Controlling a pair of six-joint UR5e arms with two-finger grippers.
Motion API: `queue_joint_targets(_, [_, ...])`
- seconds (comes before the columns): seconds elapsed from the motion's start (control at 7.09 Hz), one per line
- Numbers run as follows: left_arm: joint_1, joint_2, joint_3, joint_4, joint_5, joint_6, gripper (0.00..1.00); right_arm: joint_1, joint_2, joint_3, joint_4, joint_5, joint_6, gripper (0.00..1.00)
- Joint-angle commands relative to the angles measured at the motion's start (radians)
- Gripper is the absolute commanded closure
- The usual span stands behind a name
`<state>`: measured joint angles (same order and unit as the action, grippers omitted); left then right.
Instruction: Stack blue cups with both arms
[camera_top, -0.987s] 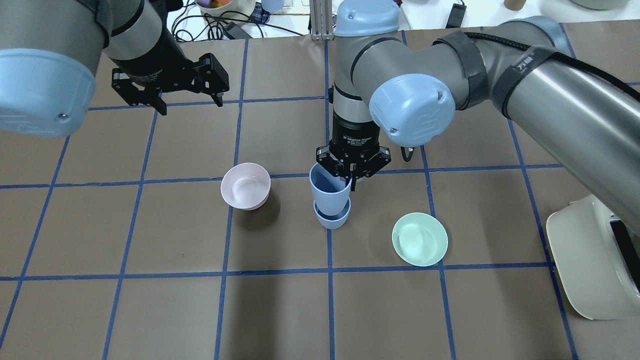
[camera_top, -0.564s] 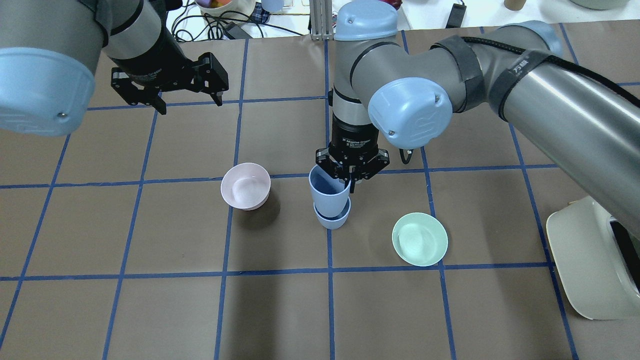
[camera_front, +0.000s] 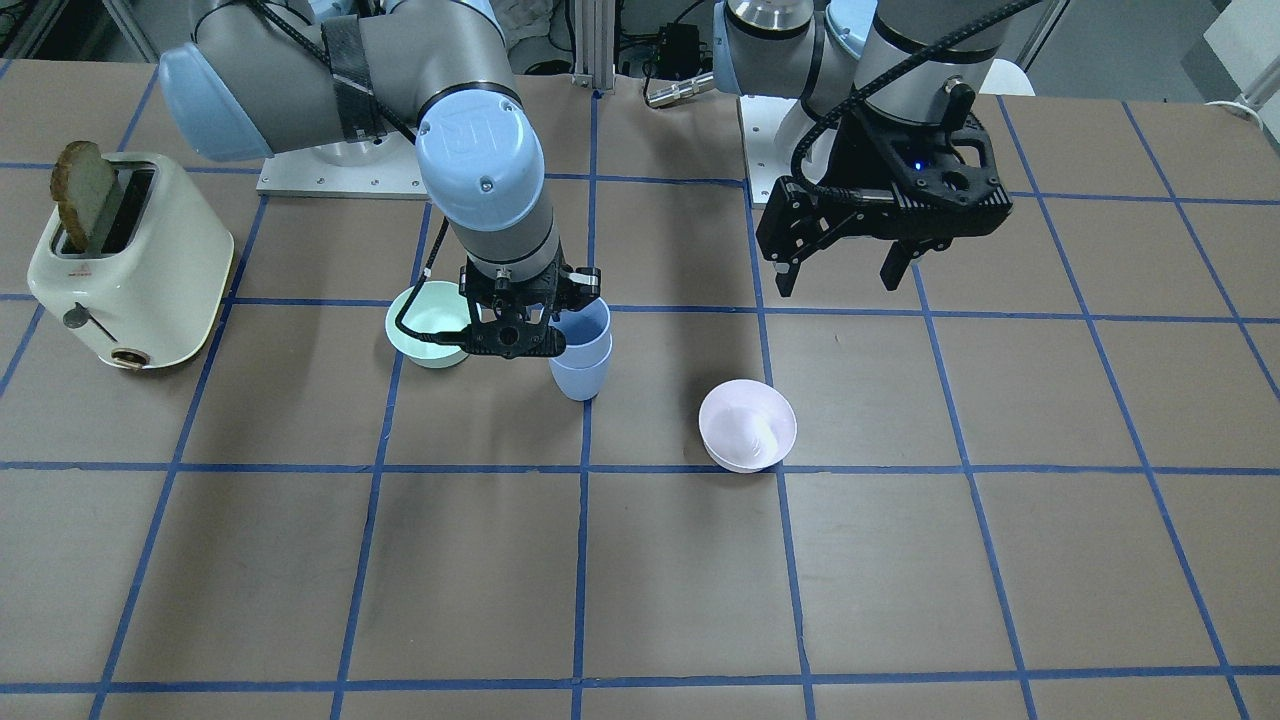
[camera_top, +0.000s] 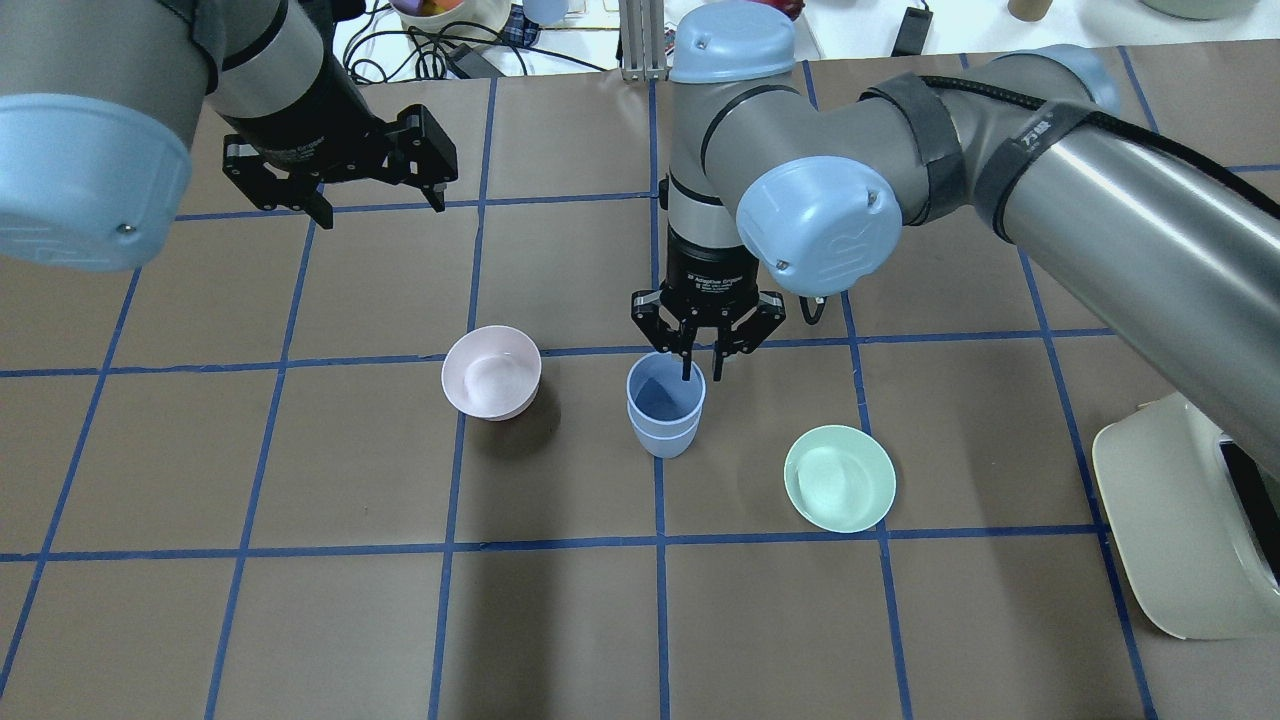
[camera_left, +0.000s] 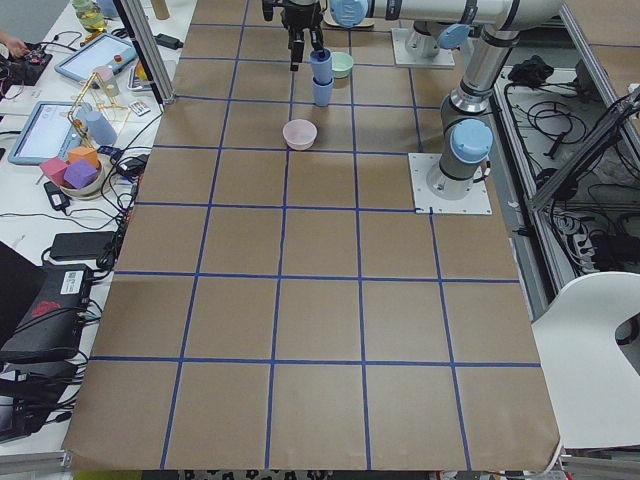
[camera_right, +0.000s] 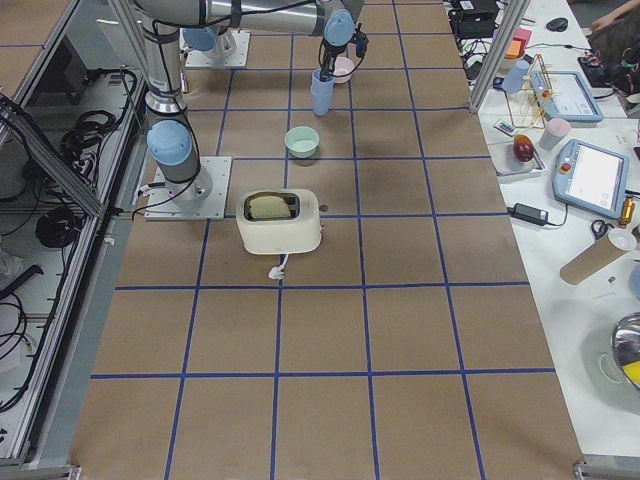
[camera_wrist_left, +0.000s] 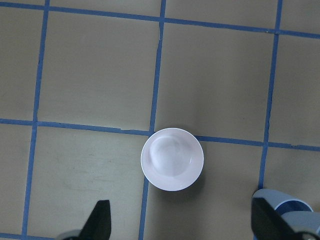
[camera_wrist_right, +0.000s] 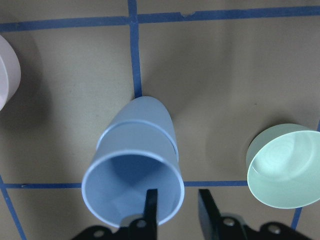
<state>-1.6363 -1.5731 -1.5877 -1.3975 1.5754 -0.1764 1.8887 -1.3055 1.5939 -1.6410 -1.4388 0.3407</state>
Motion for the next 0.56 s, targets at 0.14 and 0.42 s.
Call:
queue_joint_targets(0.14, [0.000,0.001,0.000,0.000,0.000,0.000,0.00,-0.031,-0.029,-0.043,-0.039,-0.009,0.011,0.00])
queue_joint_targets(0.42, [0.000,-0.001,0.000,0.000,0.000,-0.002,0.00,-0.118,-0.049,-0.170,0.014,-0.038,-0.035,0.00])
